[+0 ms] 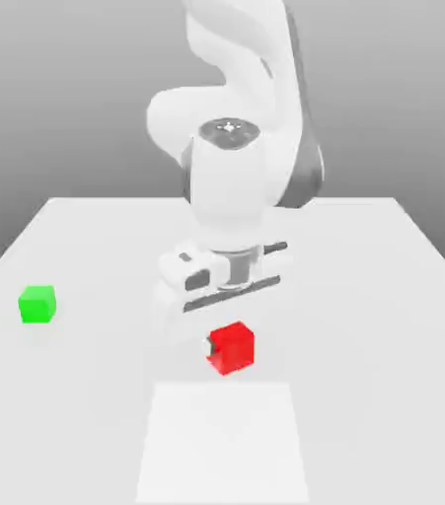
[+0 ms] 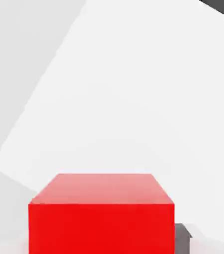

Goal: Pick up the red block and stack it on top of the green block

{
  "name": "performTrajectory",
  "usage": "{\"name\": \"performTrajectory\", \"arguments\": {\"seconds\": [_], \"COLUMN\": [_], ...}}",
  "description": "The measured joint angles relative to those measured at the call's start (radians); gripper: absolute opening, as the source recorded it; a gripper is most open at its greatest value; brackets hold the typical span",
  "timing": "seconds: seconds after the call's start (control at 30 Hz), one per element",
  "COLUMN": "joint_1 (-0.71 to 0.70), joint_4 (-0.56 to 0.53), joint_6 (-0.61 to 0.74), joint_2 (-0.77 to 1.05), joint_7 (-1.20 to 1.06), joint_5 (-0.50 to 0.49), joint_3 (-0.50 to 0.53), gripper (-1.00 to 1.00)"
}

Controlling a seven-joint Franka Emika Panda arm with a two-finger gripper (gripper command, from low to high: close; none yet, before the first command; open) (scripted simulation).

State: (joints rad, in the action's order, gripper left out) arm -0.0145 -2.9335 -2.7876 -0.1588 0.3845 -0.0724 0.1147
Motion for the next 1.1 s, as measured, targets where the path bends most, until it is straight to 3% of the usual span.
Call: {"name": "performTrajectory", "arguments": {"seconds": [0.8, 1.1], "joint_1": [-0.755, -0.717], "joint_4": [0.063, 0.077], "joint_6": [0.126, 0.033], "joint_2": [-0.073, 0.04], "joint_7": [0.517, 0.443], "joint_5": [-0.174, -0.041], "joint_3": [0.401, 0.453], "gripper": [-1.0, -1.0]}}
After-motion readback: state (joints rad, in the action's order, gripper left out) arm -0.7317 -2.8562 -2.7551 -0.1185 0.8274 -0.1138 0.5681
